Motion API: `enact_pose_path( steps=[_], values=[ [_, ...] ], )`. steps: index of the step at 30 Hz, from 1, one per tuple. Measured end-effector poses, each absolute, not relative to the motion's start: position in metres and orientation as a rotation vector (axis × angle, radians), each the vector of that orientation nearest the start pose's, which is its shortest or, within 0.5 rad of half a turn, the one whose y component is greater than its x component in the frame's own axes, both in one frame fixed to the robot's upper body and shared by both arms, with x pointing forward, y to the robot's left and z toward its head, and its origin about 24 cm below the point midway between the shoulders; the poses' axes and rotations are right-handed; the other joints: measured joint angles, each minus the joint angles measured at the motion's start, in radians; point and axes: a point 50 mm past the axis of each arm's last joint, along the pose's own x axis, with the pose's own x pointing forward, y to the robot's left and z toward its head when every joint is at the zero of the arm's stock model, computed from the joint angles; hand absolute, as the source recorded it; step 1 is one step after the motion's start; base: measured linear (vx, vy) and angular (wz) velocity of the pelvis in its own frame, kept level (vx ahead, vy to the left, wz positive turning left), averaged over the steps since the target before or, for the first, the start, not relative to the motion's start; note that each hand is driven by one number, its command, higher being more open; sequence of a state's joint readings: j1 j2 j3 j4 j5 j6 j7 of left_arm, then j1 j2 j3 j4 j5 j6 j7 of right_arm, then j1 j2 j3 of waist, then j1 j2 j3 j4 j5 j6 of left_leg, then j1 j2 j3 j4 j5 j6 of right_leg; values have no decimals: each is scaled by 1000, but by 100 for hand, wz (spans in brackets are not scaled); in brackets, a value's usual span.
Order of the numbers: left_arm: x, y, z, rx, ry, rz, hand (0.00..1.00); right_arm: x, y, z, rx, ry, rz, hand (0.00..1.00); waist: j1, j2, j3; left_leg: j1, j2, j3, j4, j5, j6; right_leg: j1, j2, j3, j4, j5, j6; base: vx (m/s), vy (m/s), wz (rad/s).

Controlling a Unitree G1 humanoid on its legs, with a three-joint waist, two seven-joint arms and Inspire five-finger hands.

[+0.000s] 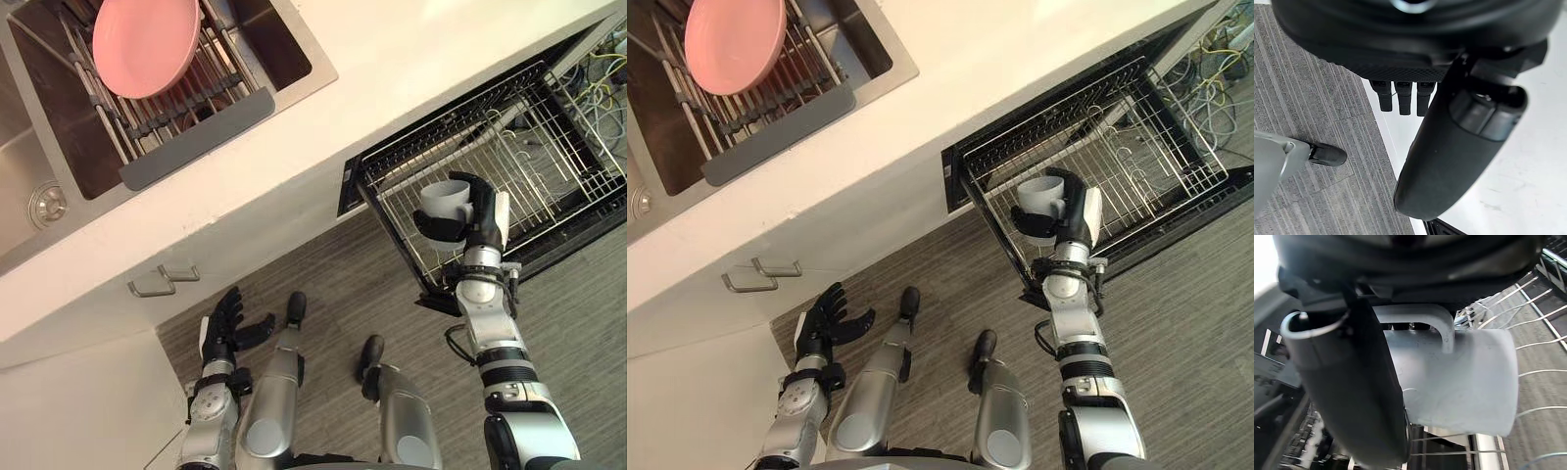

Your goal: Walk over to the sink, pick up the cup, carry it to the dishwasher, place the cup inside the dishwasher, then close the dishwasher door

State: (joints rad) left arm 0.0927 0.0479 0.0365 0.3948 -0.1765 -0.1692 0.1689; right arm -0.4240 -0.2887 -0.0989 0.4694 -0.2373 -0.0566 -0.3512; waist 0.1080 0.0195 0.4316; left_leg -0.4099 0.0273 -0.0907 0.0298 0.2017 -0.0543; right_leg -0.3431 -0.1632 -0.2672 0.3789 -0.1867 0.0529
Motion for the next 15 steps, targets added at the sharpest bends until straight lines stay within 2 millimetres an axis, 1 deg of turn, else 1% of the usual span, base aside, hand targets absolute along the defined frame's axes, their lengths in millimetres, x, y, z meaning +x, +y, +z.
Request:
enact_pose_path(
  steps=[6,12,15],
  values=[
    [208,182,-53,-120,318,302,90,329,-231,76,-481,-65,-421,90,-1,2,1,7,0,-5,-15,8,-6,1,-1,-1,2,-5,-1,19,-2,2],
    [207,180,-59,-121,345,310,90,329,-222,71,-449,-58,-410,90,-7,2,1,55,8,0,-68,29,-7,22,7,7,-7,-5,-2,-6,-5,-3],
    [207,180,-59,-121,346,310,90,322,-219,69,-436,-65,-410,90,-8,2,1,80,14,4,-91,35,-6,38,12,8,-16,-5,-3,10,-5,-1]
  ],
)
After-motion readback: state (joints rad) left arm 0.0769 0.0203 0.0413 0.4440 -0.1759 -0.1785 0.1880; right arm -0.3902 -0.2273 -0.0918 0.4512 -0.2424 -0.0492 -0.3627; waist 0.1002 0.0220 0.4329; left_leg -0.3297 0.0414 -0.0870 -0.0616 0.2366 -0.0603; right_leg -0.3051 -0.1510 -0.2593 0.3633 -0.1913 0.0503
